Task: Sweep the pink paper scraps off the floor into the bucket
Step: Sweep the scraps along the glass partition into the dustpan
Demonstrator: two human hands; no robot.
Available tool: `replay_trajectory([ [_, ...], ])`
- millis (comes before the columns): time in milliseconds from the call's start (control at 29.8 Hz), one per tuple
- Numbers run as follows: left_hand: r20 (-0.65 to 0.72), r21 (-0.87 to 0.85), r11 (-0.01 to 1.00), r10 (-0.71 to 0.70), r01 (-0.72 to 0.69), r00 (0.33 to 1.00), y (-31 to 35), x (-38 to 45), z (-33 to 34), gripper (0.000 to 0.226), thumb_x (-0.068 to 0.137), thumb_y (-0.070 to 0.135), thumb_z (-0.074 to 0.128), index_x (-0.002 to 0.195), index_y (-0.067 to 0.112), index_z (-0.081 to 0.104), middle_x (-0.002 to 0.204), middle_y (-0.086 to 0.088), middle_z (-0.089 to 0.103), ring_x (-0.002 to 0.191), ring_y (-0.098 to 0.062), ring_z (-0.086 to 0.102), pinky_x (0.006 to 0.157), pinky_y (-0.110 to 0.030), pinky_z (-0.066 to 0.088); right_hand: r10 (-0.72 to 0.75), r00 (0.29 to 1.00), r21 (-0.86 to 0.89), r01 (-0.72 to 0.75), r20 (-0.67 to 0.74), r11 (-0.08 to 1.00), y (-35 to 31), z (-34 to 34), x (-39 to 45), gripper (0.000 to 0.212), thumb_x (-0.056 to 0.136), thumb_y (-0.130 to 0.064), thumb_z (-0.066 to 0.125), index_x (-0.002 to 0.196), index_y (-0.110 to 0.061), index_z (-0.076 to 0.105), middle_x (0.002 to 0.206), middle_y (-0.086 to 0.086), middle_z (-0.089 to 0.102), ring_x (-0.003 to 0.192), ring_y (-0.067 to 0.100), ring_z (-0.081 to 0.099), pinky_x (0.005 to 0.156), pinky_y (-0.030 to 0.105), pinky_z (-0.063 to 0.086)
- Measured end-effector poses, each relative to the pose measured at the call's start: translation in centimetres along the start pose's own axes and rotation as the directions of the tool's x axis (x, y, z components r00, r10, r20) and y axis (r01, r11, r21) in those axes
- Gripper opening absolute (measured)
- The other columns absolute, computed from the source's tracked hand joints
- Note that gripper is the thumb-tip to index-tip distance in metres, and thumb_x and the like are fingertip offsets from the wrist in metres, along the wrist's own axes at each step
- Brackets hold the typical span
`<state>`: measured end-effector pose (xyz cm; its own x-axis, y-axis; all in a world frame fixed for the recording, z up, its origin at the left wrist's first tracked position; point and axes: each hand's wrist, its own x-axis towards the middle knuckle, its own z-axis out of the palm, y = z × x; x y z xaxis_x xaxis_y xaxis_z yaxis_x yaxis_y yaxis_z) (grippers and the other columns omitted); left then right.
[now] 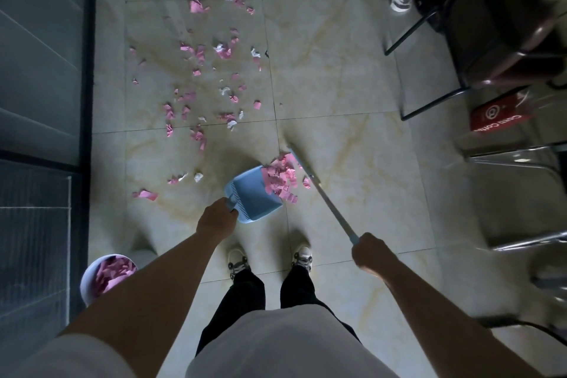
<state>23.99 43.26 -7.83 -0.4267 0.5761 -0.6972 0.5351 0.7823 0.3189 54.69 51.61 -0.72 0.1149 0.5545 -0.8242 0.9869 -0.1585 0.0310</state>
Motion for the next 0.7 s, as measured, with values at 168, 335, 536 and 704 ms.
replay_trajectory([
  [168,0.025,-0.039,0.999,0.015,-0.014,1.000,0.8,-0.1,1.0,0.031,0.092,0.021,0.047,0.117,0.004,0.056,0.120,-0.018,0.061,0.110,-0.036,0.057,0.089,-0.035,0.044,-0.058,0.998,-0.085,0.061,0.029,0.995,0.0,1.2,-1.4,0.029,0.098,-0.021,0.038,0.119,-0.005,0.050,0.120,0.011,0.060,0.098,0.023,0.060,0.076,0.028,0.045],
  [335,0.032,-0.069,0.998,-0.011,0.014,0.999,1.9,-0.2,1.9,0.031,0.093,0.022,0.048,0.116,0.002,0.054,0.117,-0.019,0.061,0.109,-0.036,0.057,0.088,-0.035,0.044,-0.079,0.996,-0.089,0.083,0.046,0.993,1.2,1.0,-1.7,0.030,0.096,-0.025,0.039,0.112,-0.006,0.055,0.112,0.011,0.062,0.089,0.023,0.059,0.072,0.027,0.042],
  [536,0.019,-0.109,0.993,-0.035,0.037,0.999,1.8,-0.3,2.1,0.030,0.092,0.021,0.050,0.116,0.003,0.052,0.115,-0.020,0.061,0.108,-0.037,0.058,0.088,-0.037,0.045,-0.064,0.997,0.036,0.065,-0.039,0.997,4.4,0.7,-3.0,0.028,0.091,-0.019,0.040,0.064,-0.017,0.044,0.067,0.000,0.052,0.061,0.015,0.050,0.050,0.027,0.033],
  [704,-0.013,-0.104,0.995,-0.006,0.005,1.000,1.5,-1.0,2.0,0.026,0.094,0.016,0.047,0.114,0.001,0.054,0.112,-0.020,0.061,0.106,-0.038,0.057,0.085,-0.035,0.043,-0.022,0.999,0.095,0.025,-0.031,0.995,5.5,1.2,-3.3,0.023,0.098,-0.022,0.036,0.091,-0.014,0.056,0.098,0.013,0.063,0.080,0.027,0.050,0.068,0.032,0.040],
])
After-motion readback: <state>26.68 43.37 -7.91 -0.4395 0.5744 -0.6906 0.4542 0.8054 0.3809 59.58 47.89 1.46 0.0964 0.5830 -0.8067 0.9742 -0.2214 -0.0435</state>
